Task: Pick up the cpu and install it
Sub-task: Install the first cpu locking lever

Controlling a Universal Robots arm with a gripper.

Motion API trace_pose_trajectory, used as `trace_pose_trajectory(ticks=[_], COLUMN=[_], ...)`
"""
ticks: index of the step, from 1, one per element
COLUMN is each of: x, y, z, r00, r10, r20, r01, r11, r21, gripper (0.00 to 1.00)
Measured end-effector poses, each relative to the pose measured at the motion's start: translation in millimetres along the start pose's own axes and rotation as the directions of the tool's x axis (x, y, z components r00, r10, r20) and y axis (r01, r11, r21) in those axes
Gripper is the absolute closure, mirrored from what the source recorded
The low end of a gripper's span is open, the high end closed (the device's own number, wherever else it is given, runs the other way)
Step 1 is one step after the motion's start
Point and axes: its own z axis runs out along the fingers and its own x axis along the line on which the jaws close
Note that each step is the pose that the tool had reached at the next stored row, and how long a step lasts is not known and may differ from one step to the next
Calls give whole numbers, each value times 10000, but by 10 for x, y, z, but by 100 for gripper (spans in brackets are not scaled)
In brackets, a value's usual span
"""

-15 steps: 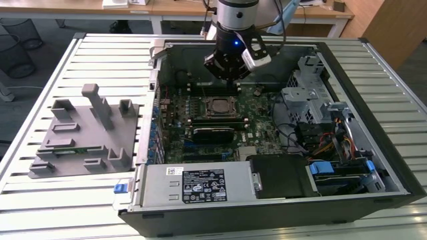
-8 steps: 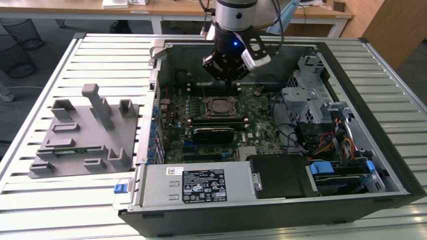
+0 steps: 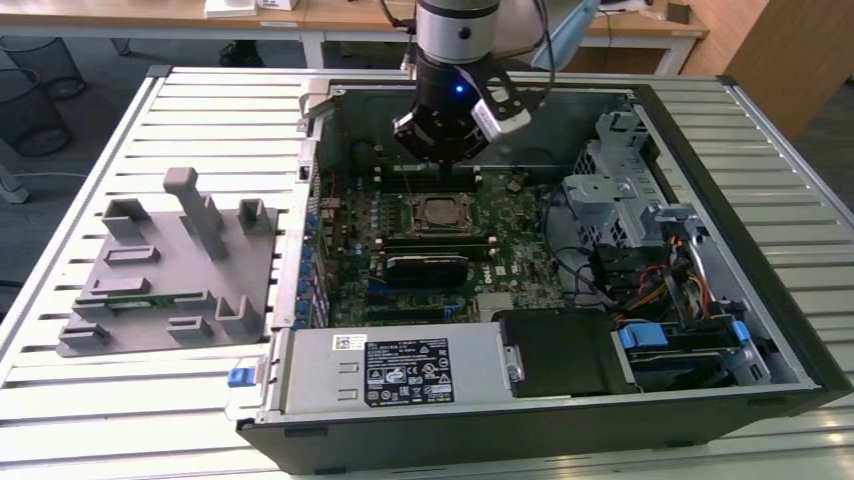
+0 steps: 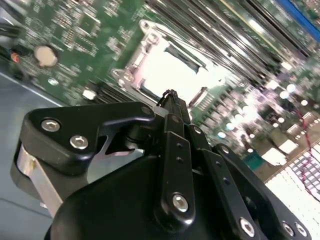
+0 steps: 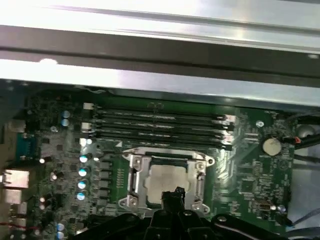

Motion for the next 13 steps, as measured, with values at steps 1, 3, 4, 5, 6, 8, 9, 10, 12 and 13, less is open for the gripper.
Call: trace_pose_trajectory(ticks=[1,3,4,5,6,8,9,10,12,13], x=[43,130,166,198,222,261,282,303,340,359], y=[3,9,11,14,15,18,19,21,24,25], z=[1,3,3,4,4,4,4,4,5,6], r00=[10000,10000,10000,10000,10000,10000,10000,10000,10000,10000], r10=[-7,-20,-31,-39,-43,-48,-47,-47,-47,-47], r20=[0,1,1,1,2,1,1,1,1,2], r01=[7,20,31,39,43,48,47,47,47,47], r11=[10000,10000,10000,10000,10000,10000,10000,10000,10000,10000], r21=[0,-1,-1,-1,-1,-1,-2,-1,-1,-1], gripper=[89,89,89,89,89,89,89,89,89,89])
